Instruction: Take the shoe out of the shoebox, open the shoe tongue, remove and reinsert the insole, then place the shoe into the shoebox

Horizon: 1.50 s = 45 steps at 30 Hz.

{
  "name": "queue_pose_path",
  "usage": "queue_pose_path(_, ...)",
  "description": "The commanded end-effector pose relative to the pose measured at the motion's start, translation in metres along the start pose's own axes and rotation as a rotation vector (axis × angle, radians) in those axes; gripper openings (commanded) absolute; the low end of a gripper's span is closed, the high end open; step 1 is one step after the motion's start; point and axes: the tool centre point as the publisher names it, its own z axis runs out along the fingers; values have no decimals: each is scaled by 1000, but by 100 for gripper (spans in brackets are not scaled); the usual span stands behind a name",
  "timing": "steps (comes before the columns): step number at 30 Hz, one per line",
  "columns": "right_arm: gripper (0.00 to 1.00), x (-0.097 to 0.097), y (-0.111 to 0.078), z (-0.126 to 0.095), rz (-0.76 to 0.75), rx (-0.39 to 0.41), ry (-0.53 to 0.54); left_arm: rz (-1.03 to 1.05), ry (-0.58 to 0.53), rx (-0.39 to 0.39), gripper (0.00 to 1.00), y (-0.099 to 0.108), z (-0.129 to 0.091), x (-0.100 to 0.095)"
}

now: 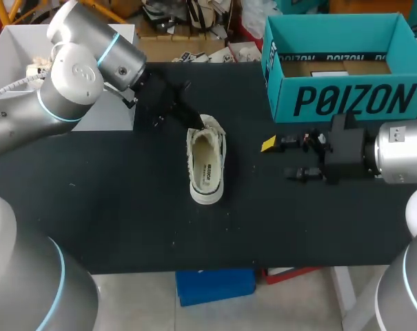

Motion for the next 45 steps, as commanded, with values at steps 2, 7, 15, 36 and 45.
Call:
queue_pose_path(2,100,1,0,0,1,0,-2,-6,46,15,0,-6,13,12)
queue_pose_path(7,100,1,0,0,1,0,-2,-2,92,22,0,-12,22,21)
queue_pose_path(15,100,1,0,0,1,0,-2,-4,150,34,0,-19,27,36)
queue_pose_path(36,100,1,0,0,1,0,-2,39,157,-28,0,-45,-47,20)
queue_pose_path(45,100,1,0,0,1,0,-2,-112,159,-85,100,-51,-82,49)
